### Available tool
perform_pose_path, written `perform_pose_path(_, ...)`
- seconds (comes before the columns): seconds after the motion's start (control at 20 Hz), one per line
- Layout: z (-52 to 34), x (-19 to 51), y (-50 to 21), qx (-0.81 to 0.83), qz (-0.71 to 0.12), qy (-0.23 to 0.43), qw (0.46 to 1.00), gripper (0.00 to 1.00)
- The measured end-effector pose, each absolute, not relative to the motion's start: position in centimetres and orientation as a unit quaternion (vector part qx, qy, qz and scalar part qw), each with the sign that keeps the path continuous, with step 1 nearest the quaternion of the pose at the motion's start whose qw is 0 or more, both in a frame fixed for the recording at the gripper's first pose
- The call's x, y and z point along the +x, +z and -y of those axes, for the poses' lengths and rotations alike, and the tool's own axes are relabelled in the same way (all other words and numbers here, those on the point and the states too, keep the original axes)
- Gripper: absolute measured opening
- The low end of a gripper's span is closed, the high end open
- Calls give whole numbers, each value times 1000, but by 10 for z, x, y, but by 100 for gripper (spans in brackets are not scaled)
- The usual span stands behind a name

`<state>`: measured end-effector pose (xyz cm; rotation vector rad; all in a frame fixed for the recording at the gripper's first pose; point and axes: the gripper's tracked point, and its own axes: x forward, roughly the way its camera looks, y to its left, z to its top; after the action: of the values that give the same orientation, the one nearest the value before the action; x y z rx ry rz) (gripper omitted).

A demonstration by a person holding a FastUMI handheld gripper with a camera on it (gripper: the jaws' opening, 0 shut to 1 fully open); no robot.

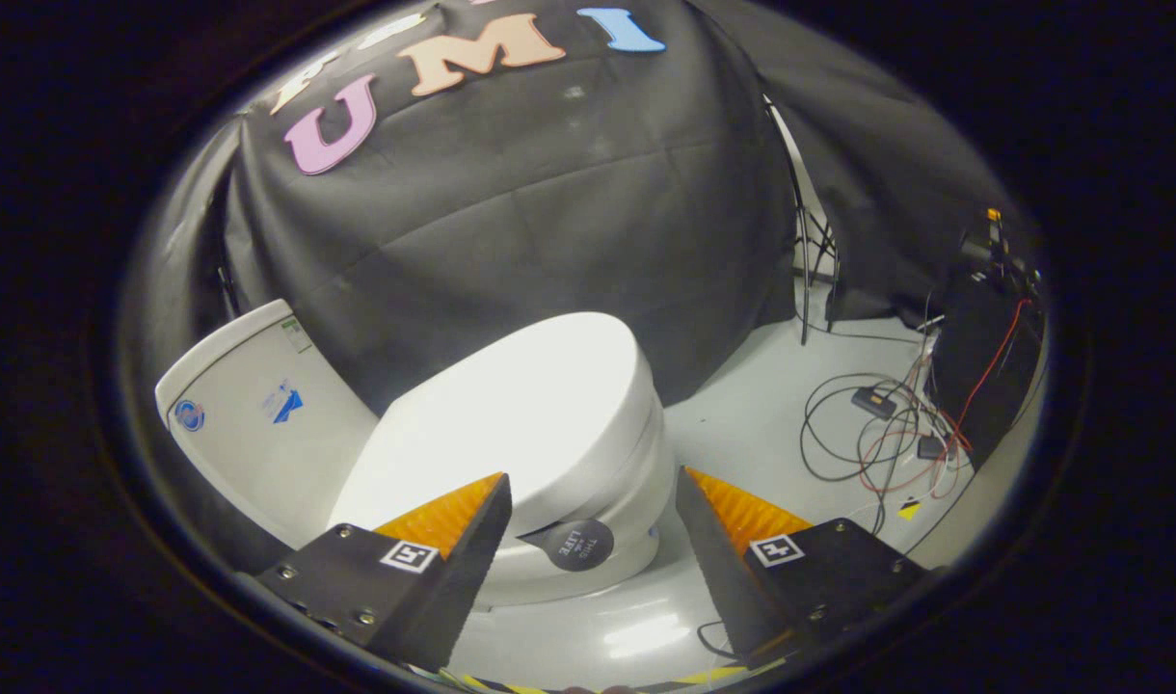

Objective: Open the toilet lid.

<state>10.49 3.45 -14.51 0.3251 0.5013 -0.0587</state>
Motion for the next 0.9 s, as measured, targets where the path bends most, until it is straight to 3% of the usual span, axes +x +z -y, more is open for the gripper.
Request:
perform_pose_path(0.25, -28, 99, -180, 222, -294, -64, 928, 100)
perform_pose_path(0.4, -34, 99, -192, 293, -309, -68, 902, 95)
perform_pose_path(0.55, -51, 98, -202, 341, -326, -48, 880, 80)
perform_pose_path(0.65, -62, 101, -201, 360, -325, -31, 874, 80)
perform_pose_path(0.8, -75, 103, -200, 377, -327, -13, 866, 54)
perform_pose_path(0.9, -74, 103, -200, 384, -324, -12, 864, 54)
